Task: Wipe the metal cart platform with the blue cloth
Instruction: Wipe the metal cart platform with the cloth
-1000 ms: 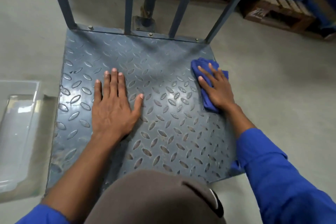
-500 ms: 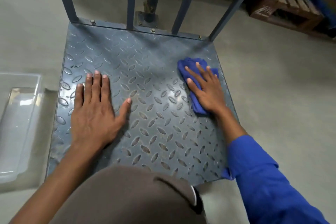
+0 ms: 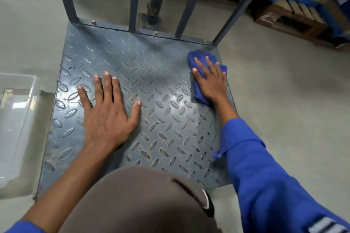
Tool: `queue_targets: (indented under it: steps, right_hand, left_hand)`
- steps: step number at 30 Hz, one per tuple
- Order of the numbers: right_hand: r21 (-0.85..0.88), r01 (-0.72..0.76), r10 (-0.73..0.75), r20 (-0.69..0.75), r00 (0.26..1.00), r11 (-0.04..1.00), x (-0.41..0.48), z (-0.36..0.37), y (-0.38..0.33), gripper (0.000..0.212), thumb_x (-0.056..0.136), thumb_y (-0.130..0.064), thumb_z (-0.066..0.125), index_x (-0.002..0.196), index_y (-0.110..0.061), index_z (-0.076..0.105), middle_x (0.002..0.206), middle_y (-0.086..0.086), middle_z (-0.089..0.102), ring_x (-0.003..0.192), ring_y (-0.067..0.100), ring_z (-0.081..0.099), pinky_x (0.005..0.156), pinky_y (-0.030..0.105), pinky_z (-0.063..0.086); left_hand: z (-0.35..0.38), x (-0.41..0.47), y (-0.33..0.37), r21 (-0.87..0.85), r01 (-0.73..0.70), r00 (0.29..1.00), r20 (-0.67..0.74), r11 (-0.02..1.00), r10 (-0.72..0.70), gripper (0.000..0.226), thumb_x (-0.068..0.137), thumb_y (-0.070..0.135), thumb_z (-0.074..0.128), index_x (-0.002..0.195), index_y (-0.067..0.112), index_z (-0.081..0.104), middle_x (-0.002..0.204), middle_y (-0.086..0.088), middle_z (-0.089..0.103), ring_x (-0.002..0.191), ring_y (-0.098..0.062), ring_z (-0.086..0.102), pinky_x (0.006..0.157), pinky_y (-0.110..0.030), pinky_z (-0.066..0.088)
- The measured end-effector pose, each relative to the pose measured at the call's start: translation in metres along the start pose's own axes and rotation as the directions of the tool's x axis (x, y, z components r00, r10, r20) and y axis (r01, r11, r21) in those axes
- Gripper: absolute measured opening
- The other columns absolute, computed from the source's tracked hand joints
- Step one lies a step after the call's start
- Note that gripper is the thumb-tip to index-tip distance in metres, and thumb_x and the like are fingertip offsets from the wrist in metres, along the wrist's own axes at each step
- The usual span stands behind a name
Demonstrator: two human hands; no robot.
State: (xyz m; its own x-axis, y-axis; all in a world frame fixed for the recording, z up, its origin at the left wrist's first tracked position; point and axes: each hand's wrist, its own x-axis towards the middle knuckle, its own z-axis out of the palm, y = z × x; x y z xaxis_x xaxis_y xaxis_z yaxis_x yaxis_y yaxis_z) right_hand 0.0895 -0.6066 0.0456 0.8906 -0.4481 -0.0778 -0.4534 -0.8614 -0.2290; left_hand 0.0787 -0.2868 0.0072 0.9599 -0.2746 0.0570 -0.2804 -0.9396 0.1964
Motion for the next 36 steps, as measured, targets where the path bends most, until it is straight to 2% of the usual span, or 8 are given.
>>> queue_targets:
  steps: [3, 14, 22, 27, 29, 32, 34, 36]
  right_hand:
    - [0.017, -0.043, 0.043, -0.007, 0.999, 0.999, 0.051, -0.002, -0.026, 0.057, 0.11, -0.067, 0.03, 0.165, -0.057, 0.02, 0.181, -0.011, 0.009, 0.168, 0.028, 0.002, 0.134, 0.058, 0.0]
    - [0.024, 0.534, -0.533, 0.107, 0.839, 0.845, -0.042, 0.024, -0.048, 0.05, 0.11, -0.065, 0.036, 0.159, -0.061, 0.032, 0.177, -0.024, 0.013, 0.168, 0.014, 0.002, 0.135, 0.044, -0.002]
    - [-0.006, 0.451, -0.449, 0.084, 0.889, 0.892, 0.046, 0.002, -0.052, 0.065, 0.1, -0.076, 0.025, 0.161, -0.056, 0.036, 0.178, -0.017, 0.019, 0.168, 0.022, 0.007, 0.134, 0.06, 0.007]
    - [-0.024, 0.793, -0.779, 0.172, 0.603, 0.609, -0.036, 0.014, -0.025, 0.052, 0.11, -0.06, 0.042, 0.161, -0.051, 0.037, 0.178, -0.015, 0.02, 0.168, 0.016, 0.006, 0.137, 0.044, 0.004]
    - [-0.003, 0.701, -0.695, 0.13, 0.707, 0.713, 0.0, 0.002, -0.004, 0.054, 0.108, -0.066, 0.041, 0.16, -0.05, 0.042, 0.178, -0.014, 0.023, 0.168, 0.018, 0.01, 0.137, 0.049, 0.007]
    - [0.008, 0.304, -0.303, -0.065, 0.951, 0.953, 0.054, -0.015, 0.025, 0.063, 0.098, -0.087, 0.025, 0.154, -0.061, 0.038, 0.176, -0.008, 0.031, 0.166, 0.026, 0.02, 0.131, 0.059, 0.021]
    - [-0.001, 0.273, -0.273, -0.052, 0.961, 0.962, 0.046, -0.005, 0.02, 0.061, 0.099, -0.081, 0.027, 0.155, -0.06, 0.039, 0.176, -0.009, 0.029, 0.166, 0.027, 0.018, 0.132, 0.059, 0.019]
    - [-0.022, 0.494, -0.493, 0.034, 0.869, 0.869, 0.006, 0.003, 0.0, 0.054, 0.105, -0.071, 0.035, 0.158, -0.058, 0.039, 0.177, -0.016, 0.023, 0.168, 0.021, 0.01, 0.135, 0.052, 0.011]
  left_hand:
    - [0.003, 0.002, 0.003, 0.026, 0.012, 1.0, -0.001, 1.0, -0.012, 0.097, 0.104, 0.073, 0.01, 0.172, 0.004, 0.01, 0.181, -0.017, 0.005, 0.168, -0.037, -0.002, 0.13, -0.071, -0.004]
    - [0.001, 0.003, 0.003, 0.009, 0.01, 1.0, 0.001, 1.0, -0.01, 0.095, 0.104, 0.071, 0.012, 0.172, 0.005, 0.01, 0.181, -0.016, 0.003, 0.168, -0.035, -0.004, 0.13, -0.071, -0.003]
    - [0.006, 0.003, 0.001, -0.005, -0.005, 1.0, -0.008, 1.0, 0.005, 0.095, 0.105, 0.073, 0.011, 0.172, 0.006, 0.009, 0.181, -0.016, 0.002, 0.168, -0.035, -0.005, 0.13, -0.07, -0.005]
    - [0.005, 0.003, 0.002, -0.01, -0.011, 1.0, 0.0, 1.0, 0.011, 0.093, 0.105, 0.069, 0.012, 0.172, 0.004, 0.012, 0.181, -0.017, 0.005, 0.169, -0.032, -0.001, 0.129, -0.072, -0.004]
    - [0.005, 0.002, 0.008, -0.011, -0.047, 0.999, 0.012, 0.999, 0.047, 0.092, 0.106, 0.068, 0.009, 0.172, 0.005, 0.008, 0.181, -0.016, 0.003, 0.169, -0.029, -0.002, 0.13, -0.07, -0.004]
    - [0.007, -0.004, 0.024, -0.029, -0.124, 0.992, 0.016, 0.992, 0.125, 0.091, 0.106, 0.068, 0.009, 0.172, 0.005, 0.005, 0.181, -0.015, -0.001, 0.169, -0.029, -0.004, 0.131, -0.067, -0.005]
    - [0.012, -0.009, 0.037, -0.027, -0.155, 0.988, 0.024, 0.988, 0.156, 0.092, 0.106, 0.069, 0.009, 0.172, 0.006, 0.003, 0.181, -0.015, -0.003, 0.168, -0.029, -0.007, 0.13, -0.069, -0.007]
    - [0.013, -0.01, 0.044, -0.026, -0.17, 0.984, 0.049, 0.985, 0.171, 0.092, 0.105, 0.07, 0.011, 0.172, 0.007, 0.003, 0.181, -0.013, -0.005, 0.168, -0.028, -0.008, 0.128, -0.072, -0.006]
